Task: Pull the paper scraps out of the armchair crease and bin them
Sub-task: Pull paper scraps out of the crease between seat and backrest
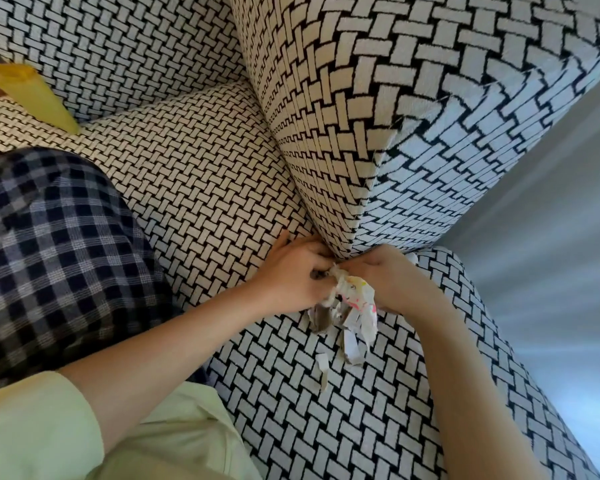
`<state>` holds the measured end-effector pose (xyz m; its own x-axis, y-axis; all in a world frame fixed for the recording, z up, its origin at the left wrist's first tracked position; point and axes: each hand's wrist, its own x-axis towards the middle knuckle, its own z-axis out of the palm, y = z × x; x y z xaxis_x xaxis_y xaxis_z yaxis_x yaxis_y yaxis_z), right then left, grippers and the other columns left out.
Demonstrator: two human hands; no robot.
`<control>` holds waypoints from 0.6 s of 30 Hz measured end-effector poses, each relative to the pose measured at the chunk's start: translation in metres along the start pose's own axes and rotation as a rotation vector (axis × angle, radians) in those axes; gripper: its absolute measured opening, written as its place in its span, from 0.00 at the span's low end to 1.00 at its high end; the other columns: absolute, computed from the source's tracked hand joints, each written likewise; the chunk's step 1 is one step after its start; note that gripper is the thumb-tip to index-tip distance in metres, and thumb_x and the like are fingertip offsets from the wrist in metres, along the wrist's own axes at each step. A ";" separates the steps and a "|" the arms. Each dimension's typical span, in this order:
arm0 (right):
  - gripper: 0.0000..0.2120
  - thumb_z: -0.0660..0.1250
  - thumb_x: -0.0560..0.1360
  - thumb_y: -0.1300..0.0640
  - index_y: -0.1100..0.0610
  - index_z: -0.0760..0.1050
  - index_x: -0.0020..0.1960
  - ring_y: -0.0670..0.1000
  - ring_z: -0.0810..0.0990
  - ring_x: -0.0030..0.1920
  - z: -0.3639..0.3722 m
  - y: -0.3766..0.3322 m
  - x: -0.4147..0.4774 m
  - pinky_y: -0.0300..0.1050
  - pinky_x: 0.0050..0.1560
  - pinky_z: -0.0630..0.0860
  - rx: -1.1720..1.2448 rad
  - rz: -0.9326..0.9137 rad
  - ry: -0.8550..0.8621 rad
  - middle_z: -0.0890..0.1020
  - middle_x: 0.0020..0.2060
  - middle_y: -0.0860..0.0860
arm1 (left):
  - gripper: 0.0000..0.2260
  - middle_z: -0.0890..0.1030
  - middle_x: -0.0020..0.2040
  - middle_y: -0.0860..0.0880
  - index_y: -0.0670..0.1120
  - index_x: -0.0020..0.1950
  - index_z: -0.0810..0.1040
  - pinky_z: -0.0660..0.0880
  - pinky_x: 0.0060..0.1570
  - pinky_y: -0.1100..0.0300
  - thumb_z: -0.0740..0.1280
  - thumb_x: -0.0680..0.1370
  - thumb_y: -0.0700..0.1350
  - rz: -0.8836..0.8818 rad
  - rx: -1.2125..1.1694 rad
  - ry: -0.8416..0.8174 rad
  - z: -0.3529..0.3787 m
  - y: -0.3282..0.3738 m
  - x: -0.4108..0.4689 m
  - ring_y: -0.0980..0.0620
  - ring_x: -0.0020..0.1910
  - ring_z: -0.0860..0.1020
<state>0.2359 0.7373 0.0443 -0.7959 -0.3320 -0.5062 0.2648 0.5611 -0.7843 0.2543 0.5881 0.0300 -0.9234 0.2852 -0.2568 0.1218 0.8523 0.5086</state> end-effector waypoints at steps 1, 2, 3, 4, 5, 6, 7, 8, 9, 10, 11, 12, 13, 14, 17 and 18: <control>0.13 0.59 0.75 0.64 0.72 0.75 0.37 0.44 0.62 0.18 0.002 -0.001 -0.001 0.32 0.21 0.60 -0.008 -0.008 -0.020 0.68 0.23 0.54 | 0.12 0.74 0.65 0.57 0.52 0.58 0.81 0.42 0.70 0.56 0.63 0.77 0.50 0.009 0.001 -0.004 -0.003 -0.003 -0.001 0.57 0.68 0.64; 0.13 0.59 0.76 0.64 0.72 0.76 0.40 0.43 0.62 0.18 0.004 -0.002 -0.002 0.32 0.20 0.60 -0.024 -0.010 -0.036 0.68 0.22 0.53 | 0.12 0.74 0.64 0.57 0.52 0.58 0.81 0.44 0.69 0.58 0.63 0.77 0.50 0.023 0.023 -0.017 -0.006 -0.006 -0.003 0.57 0.67 0.67; 0.13 0.58 0.76 0.65 0.70 0.78 0.40 0.43 0.61 0.17 0.004 -0.003 -0.002 0.32 0.20 0.60 -0.027 -0.010 -0.046 0.67 0.20 0.51 | 0.12 0.75 0.63 0.57 0.52 0.58 0.81 0.46 0.68 0.59 0.64 0.77 0.49 0.042 0.048 -0.040 -0.010 -0.007 -0.002 0.56 0.65 0.69; 0.14 0.57 0.76 0.66 0.64 0.80 0.42 0.43 0.62 0.17 0.002 -0.004 -0.004 0.33 0.21 0.61 -0.035 -0.004 -0.060 0.66 0.18 0.48 | 0.11 0.77 0.62 0.56 0.52 0.57 0.81 0.49 0.70 0.58 0.64 0.77 0.47 0.056 0.047 -0.069 -0.014 -0.008 -0.001 0.56 0.63 0.72; 0.15 0.55 0.77 0.66 0.59 0.81 0.46 0.43 0.62 0.17 -0.002 -0.004 -0.005 0.34 0.21 0.61 -0.044 0.003 -0.074 0.65 0.16 0.46 | 0.11 0.78 0.61 0.55 0.52 0.57 0.81 0.52 0.72 0.54 0.64 0.77 0.44 0.062 0.016 -0.099 -0.019 -0.007 0.001 0.55 0.61 0.73; 0.17 0.54 0.77 0.67 0.57 0.80 0.51 0.44 0.62 0.17 -0.006 -0.004 -0.007 0.35 0.21 0.62 -0.053 0.009 -0.082 0.64 0.15 0.44 | 0.13 0.78 0.61 0.54 0.51 0.58 0.80 0.58 0.72 0.51 0.64 0.76 0.40 0.046 -0.035 -0.123 -0.024 -0.006 0.002 0.55 0.61 0.75; 0.18 0.54 0.77 0.67 0.56 0.79 0.54 0.44 0.61 0.17 -0.011 -0.004 -0.009 0.35 0.21 0.61 -0.059 0.009 -0.090 0.63 0.15 0.43 | 0.16 0.78 0.62 0.53 0.51 0.59 0.80 0.64 0.69 0.53 0.62 0.76 0.36 0.006 -0.072 -0.130 -0.030 -0.004 0.004 0.54 0.60 0.75; 0.18 0.53 0.77 0.67 0.55 0.79 0.56 0.44 0.61 0.18 -0.014 -0.006 -0.013 0.35 0.22 0.62 -0.085 0.000 -0.085 0.64 0.16 0.43 | 0.19 0.76 0.64 0.53 0.50 0.60 0.79 0.69 0.66 0.57 0.60 0.75 0.33 -0.040 -0.085 -0.107 -0.036 -0.005 0.004 0.54 0.59 0.76; 0.18 0.54 0.77 0.66 0.52 0.79 0.56 0.44 0.63 0.19 -0.017 -0.007 -0.017 0.35 0.23 0.64 -0.150 -0.029 -0.057 0.68 0.17 0.43 | 0.19 0.75 0.66 0.52 0.50 0.60 0.79 0.73 0.60 0.63 0.59 0.76 0.33 -0.072 -0.069 -0.054 -0.042 -0.007 0.007 0.52 0.58 0.77; 0.18 0.55 0.77 0.64 0.50 0.79 0.56 0.44 0.68 0.21 -0.019 -0.009 -0.021 0.35 0.26 0.68 -0.240 -0.069 -0.014 0.75 0.23 0.42 | 0.19 0.74 0.66 0.52 0.50 0.61 0.78 0.74 0.52 0.66 0.58 0.76 0.34 -0.093 -0.032 0.008 -0.047 -0.010 0.011 0.51 0.55 0.78; 0.16 0.57 0.78 0.61 0.48 0.79 0.56 0.44 0.75 0.29 -0.020 -0.010 -0.025 0.36 0.33 0.73 -0.380 -0.099 0.034 0.82 0.34 0.42 | 0.17 0.74 0.67 0.50 0.49 0.62 0.78 0.73 0.47 0.68 0.58 0.77 0.37 -0.106 0.027 0.056 -0.050 -0.014 0.016 0.49 0.55 0.78; 0.15 0.58 0.78 0.59 0.47 0.79 0.57 0.45 0.79 0.39 -0.023 -0.012 -0.030 0.38 0.42 0.76 -0.539 -0.104 0.096 0.83 0.46 0.43 | 0.16 0.74 0.66 0.49 0.48 0.63 0.77 0.73 0.49 0.66 0.57 0.78 0.40 -0.108 0.095 0.063 -0.052 -0.016 0.023 0.48 0.55 0.77; 0.14 0.58 0.78 0.57 0.48 0.78 0.58 0.49 0.80 0.48 -0.026 -0.014 -0.036 0.42 0.49 0.77 -0.700 -0.087 0.165 0.82 0.51 0.46 | 0.16 0.75 0.66 0.46 0.47 0.64 0.75 0.73 0.54 0.61 0.56 0.79 0.44 -0.111 0.175 0.030 -0.053 -0.017 0.031 0.47 0.57 0.76; 0.13 0.58 0.78 0.57 0.50 0.77 0.58 0.53 0.79 0.51 -0.032 -0.014 -0.039 0.46 0.51 0.77 -0.789 -0.057 0.259 0.81 0.52 0.50 | 0.17 0.73 0.66 0.45 0.45 0.66 0.73 0.71 0.59 0.58 0.56 0.79 0.47 -0.124 0.257 -0.022 -0.052 -0.017 0.039 0.46 0.60 0.74; 0.13 0.59 0.74 0.61 0.53 0.78 0.54 0.60 0.79 0.48 -0.041 -0.006 -0.037 0.49 0.46 0.76 -0.769 0.123 0.445 0.80 0.44 0.56 | 0.23 0.61 0.75 0.45 0.47 0.74 0.62 0.51 0.73 0.51 0.52 0.80 0.54 -0.095 0.513 -0.129 -0.048 -0.019 0.055 0.47 0.73 0.60; 0.11 0.60 0.74 0.61 0.54 0.78 0.53 0.60 0.79 0.47 -0.042 -0.003 -0.034 0.49 0.45 0.74 -0.759 0.160 0.490 0.79 0.42 0.56 | 0.24 0.56 0.76 0.47 0.48 0.75 0.58 0.45 0.74 0.50 0.50 0.80 0.55 -0.073 0.566 -0.146 -0.047 -0.022 0.059 0.48 0.75 0.54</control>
<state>0.2398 0.7789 0.0786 -0.9683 0.0534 -0.2441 0.1005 0.9777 -0.1844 0.1798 0.5656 0.0423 -0.8819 0.2397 -0.4059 0.2720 0.9620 -0.0227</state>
